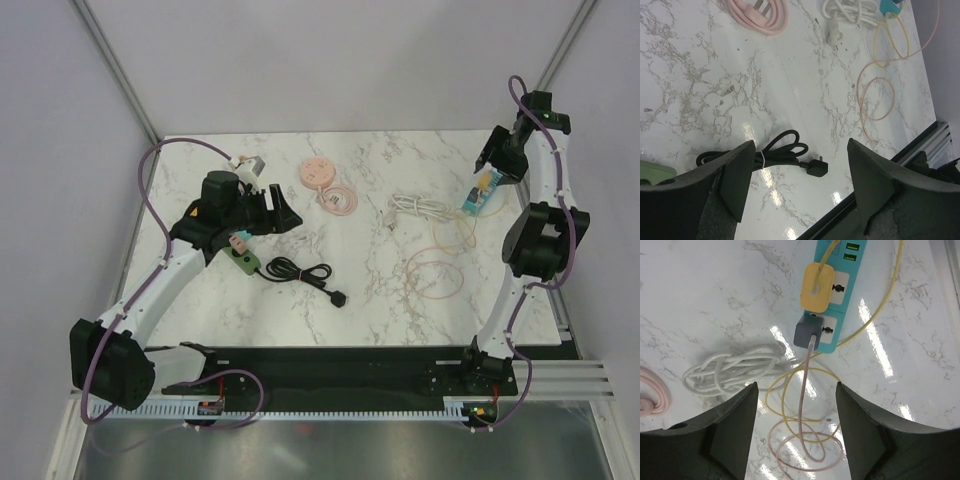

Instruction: Insert the plug

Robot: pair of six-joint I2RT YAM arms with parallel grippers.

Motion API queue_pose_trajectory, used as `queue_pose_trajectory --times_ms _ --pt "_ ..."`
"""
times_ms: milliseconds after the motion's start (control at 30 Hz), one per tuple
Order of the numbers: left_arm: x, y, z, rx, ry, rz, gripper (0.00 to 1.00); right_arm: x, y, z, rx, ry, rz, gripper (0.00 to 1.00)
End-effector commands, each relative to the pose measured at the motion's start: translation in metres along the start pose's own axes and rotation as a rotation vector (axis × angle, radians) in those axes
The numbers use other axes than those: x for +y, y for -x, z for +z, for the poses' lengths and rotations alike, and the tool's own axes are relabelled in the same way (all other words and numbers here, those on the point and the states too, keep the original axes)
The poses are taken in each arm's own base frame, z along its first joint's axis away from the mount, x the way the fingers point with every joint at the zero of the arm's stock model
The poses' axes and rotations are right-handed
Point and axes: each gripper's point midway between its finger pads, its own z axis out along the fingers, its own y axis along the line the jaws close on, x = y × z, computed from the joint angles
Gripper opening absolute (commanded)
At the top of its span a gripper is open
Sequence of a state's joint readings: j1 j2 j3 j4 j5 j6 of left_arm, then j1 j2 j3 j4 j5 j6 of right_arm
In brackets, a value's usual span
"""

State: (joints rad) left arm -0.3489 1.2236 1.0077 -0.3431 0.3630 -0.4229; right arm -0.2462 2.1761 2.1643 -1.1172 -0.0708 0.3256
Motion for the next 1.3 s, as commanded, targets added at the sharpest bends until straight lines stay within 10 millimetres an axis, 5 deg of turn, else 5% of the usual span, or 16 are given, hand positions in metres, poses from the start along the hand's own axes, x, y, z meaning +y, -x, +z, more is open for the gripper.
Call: queue_pose_trajectory --times_ms 0,167,267,400,833,1000,1267 --pt "0.001 0.011 -0.006 -0.049 0.012 0.057 0.81 0.002 0.010 -0.062 -0.115 0.018 -0.018 0.70" --pt "-0.002 0.015 -0.001 -0.058 -0.001 0.013 0.81 0.012 0.006 -0.083 -0.201 0.047 -0.030 0.69" --pt "-0.009 0.020 -0.001 -0.060 -0.024 -0.021 0.81 0.039 -0.003 -0.092 -0.246 0.080 -0.072 0.70" --pt "-0.007 0.030 0.002 -0.081 -0.003 -0.039 0.81 0.101 -0.030 -0.090 -0.296 0.175 -0.187 0.71" --pt "0.023 0.048 0.003 -0.136 0.121 -0.099 0.81 0.285 -0.162 -0.014 -0.245 0.512 -0.516 0.66" --pt "0.026 0.052 0.000 -0.142 0.125 -0.115 0.81 0.320 -0.197 0.018 -0.241 0.548 -0.685 0.64" --pt "0.031 0.046 -0.004 -0.128 0.116 -0.145 0.81 0.341 -0.240 0.051 -0.197 0.586 -0.810 0.61"
